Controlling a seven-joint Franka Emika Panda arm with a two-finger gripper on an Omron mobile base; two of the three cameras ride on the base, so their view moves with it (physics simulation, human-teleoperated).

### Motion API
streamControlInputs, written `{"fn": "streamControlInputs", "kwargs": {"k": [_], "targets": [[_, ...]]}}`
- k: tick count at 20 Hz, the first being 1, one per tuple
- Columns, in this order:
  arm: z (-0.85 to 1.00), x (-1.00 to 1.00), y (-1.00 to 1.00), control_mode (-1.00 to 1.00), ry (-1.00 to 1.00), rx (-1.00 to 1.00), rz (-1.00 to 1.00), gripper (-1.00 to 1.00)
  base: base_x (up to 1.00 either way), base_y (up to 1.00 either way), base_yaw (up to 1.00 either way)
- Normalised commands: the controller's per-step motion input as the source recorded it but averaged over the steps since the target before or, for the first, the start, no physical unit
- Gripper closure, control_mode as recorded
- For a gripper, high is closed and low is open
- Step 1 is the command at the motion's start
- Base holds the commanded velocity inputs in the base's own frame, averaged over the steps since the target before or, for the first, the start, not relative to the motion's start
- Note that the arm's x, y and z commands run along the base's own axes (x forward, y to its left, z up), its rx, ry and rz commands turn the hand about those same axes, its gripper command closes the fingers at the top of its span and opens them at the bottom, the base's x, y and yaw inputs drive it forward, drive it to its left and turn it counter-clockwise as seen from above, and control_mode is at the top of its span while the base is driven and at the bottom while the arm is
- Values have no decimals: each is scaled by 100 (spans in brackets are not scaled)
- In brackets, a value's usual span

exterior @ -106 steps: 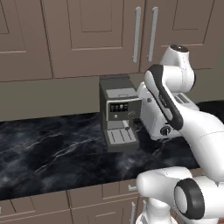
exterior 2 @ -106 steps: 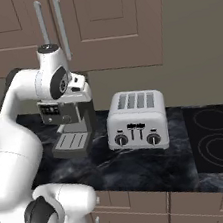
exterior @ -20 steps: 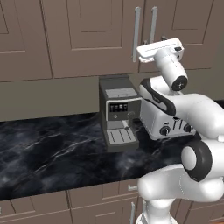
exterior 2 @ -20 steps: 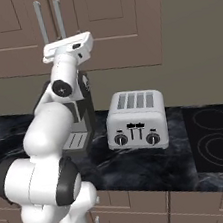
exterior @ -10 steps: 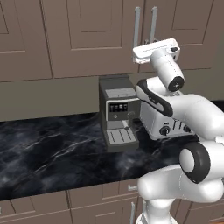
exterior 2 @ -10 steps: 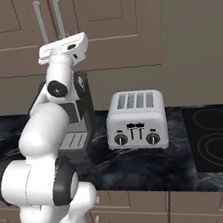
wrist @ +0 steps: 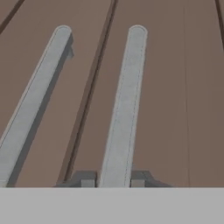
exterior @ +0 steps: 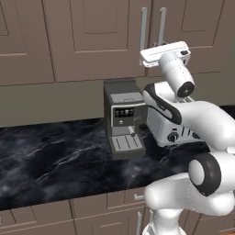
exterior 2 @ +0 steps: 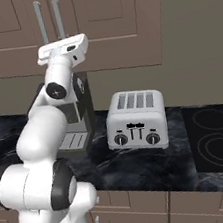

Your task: The dining table condiment station is running low on mayonnaise. Refill the condiment station by opening the cabinet and taking the mayonnaise from the cabinet and placing it on the dining table.

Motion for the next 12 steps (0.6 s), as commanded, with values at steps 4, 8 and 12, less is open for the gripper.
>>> {"fn": "streamControlInputs", "kwargs": {"k": [4, 8, 12], "targets": [[15, -96, -34, -100, 0, 0, 0, 100, 0, 0, 0], [49, -100, -30, -100, 0, 0, 0, 100, 0, 0, 0], [66, -100, -30, -100, 7, 0, 0, 100, 0, 0, 0]]}}
